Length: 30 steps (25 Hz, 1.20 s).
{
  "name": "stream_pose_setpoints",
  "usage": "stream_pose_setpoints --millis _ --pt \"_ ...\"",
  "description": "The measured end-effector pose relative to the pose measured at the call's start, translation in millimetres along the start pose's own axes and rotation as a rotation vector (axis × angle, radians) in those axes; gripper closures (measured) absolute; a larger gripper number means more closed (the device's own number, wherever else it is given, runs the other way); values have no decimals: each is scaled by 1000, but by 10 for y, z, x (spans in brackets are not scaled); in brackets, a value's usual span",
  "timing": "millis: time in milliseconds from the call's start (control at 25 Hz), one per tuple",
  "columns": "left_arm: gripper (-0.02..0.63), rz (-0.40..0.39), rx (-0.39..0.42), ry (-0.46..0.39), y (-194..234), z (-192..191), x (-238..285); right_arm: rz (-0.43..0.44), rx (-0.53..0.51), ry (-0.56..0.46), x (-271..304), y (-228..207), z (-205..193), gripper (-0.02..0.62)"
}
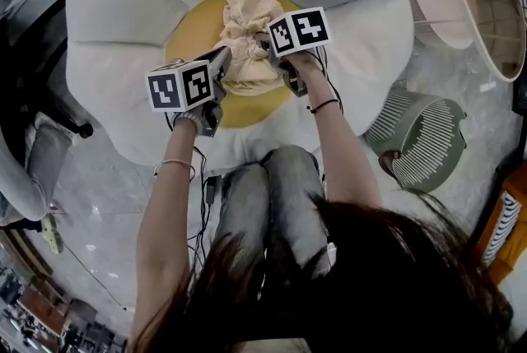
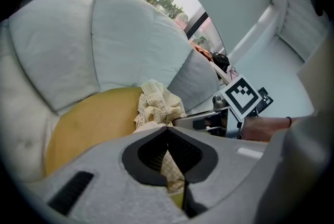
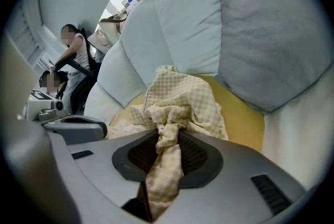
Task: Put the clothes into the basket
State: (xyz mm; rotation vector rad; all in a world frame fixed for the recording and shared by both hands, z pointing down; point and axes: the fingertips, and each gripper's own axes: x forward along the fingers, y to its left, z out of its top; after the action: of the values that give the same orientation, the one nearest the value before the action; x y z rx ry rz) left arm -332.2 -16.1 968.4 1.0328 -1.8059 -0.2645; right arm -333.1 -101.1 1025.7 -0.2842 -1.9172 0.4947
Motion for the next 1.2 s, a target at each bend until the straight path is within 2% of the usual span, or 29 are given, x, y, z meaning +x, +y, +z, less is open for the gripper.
stream_pose_setpoints --millis 160,400,600,1000,1200 --pt "595 10 -8 15 -24 -25 -157 21 32 -37 -176 77 10 518" --pt "595 35 -56 32 -136 -5 -531 49 120 -78 -538 328 39 525" --pt "595 29 -71 37 -333 151 -807 57 94 -76 -844 642 156 525" --pt "595 -5 -67 20 -907 460 -1442 50 130 -108 -1655 1102 296 525" --pt "595 -10 -77 9 -1163 633 -1796 55 109 -105 -2041 1436 421 525"
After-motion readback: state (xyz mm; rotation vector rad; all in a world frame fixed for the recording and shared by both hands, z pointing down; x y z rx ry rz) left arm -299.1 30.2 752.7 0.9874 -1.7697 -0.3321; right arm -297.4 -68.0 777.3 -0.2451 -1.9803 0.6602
